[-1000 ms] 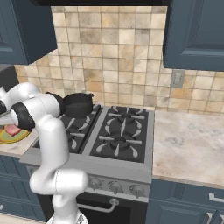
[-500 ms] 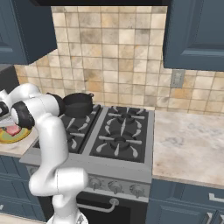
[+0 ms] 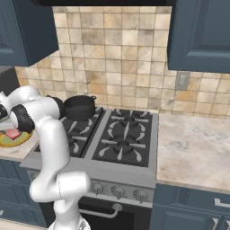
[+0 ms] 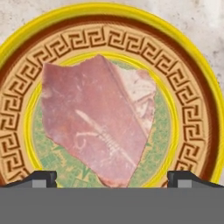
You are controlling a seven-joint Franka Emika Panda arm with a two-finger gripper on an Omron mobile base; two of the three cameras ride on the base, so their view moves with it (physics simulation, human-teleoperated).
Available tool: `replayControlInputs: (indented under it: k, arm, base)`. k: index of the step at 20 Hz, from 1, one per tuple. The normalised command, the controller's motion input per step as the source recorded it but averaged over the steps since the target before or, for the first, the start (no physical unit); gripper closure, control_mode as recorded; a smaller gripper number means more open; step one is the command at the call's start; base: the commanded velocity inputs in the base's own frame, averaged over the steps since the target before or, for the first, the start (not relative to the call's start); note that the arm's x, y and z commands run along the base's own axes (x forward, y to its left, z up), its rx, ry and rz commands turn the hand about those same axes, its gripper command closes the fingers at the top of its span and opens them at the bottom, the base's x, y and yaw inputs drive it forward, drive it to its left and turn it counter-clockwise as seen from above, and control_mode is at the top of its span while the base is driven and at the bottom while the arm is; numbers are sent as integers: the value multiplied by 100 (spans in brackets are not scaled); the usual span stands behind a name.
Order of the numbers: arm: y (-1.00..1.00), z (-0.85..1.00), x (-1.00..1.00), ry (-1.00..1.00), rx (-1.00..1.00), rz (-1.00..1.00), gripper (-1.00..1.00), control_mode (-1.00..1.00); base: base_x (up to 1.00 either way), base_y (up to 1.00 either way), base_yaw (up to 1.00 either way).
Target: Retrieve the frozen meat and place it in the pot on a burner. Then turn the burner on.
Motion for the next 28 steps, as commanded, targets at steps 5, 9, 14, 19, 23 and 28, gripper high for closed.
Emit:
replayControlInputs:
  k: [5,9,14,19,23,28]
  arm:
    - [0,-4,-12,0,0,0,-100,-100]
    - [0,-14,-6,0,0,0,-100,-100]
    - [0,-16,0,0,0,0,-100,-100]
    - [-5,-1,0,0,0,0,-100,-100]
    - [-11,-1,0,0,0,0,-100,-100]
    - [-17,-10,0,1,0,0,-100,-100]
  base:
    - [0,0,0]
    - [0,0,0]
    - [0,0,0]
    - [0,0,0]
    - [0,0,0]
    - [0,0,0]
